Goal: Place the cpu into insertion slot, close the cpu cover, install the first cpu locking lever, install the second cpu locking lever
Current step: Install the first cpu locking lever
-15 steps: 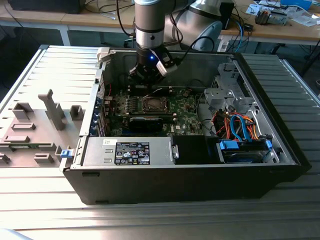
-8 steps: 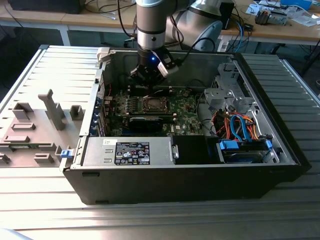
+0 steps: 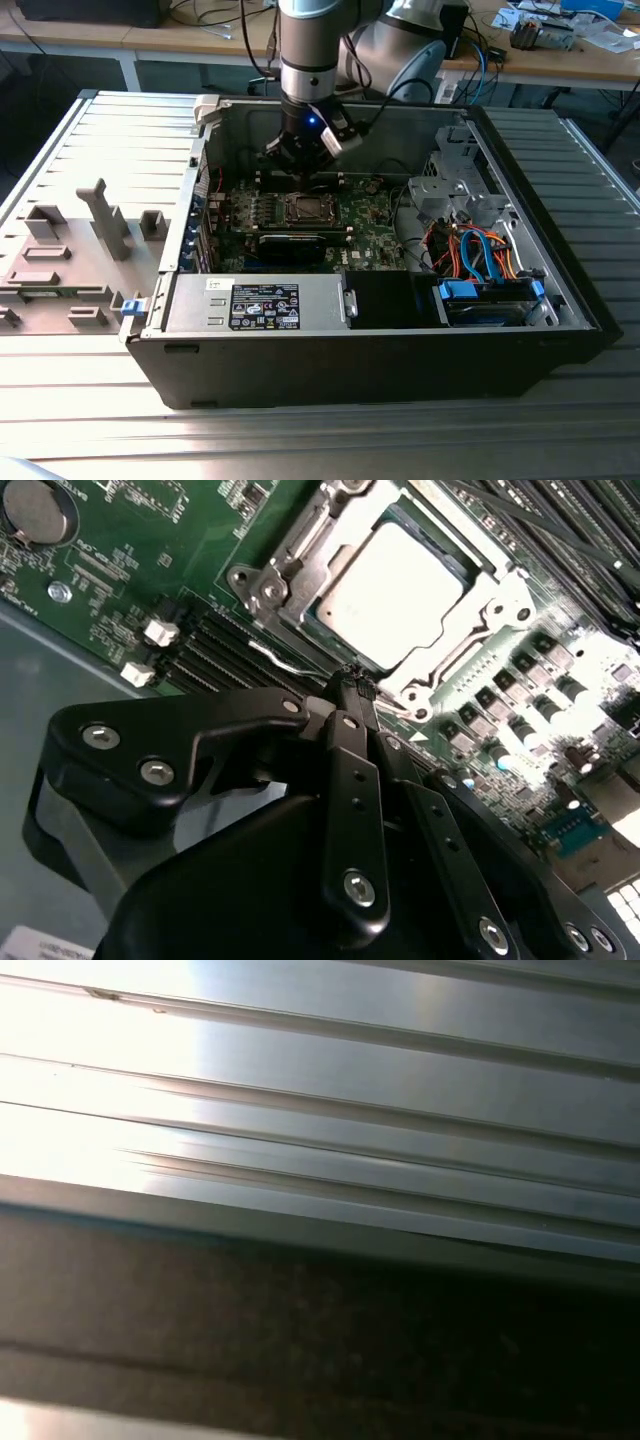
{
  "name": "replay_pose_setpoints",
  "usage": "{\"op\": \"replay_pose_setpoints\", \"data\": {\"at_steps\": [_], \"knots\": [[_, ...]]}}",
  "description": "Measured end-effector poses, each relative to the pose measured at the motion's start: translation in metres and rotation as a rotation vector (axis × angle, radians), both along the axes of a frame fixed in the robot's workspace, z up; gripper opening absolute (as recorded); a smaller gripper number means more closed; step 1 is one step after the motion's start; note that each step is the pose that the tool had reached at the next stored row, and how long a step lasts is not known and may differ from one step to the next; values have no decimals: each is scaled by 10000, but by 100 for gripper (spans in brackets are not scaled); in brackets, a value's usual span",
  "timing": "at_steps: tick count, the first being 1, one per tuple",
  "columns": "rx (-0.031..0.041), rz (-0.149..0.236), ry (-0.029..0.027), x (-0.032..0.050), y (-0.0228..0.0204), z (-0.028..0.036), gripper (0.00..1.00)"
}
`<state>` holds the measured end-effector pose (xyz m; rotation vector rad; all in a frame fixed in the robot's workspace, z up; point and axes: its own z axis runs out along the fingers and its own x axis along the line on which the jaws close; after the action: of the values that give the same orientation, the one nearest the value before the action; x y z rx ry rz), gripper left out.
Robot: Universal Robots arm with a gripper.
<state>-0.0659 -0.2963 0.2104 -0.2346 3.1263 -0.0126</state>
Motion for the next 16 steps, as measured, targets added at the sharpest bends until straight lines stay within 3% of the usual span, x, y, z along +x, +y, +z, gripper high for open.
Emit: {"op": "replay_pose_setpoints", "data": {"at_steps": [7, 8, 9, 10, 16], "knots": [[0, 0, 66, 95, -6, -37, 11], [-1, -1, 101, 155, -20, -49, 11], [-2, 0, 178, 270, -66, -68, 11], [-3, -1, 197, 314, -69, -80, 11], [-2, 0, 198, 338, -69, -94, 11]]}}
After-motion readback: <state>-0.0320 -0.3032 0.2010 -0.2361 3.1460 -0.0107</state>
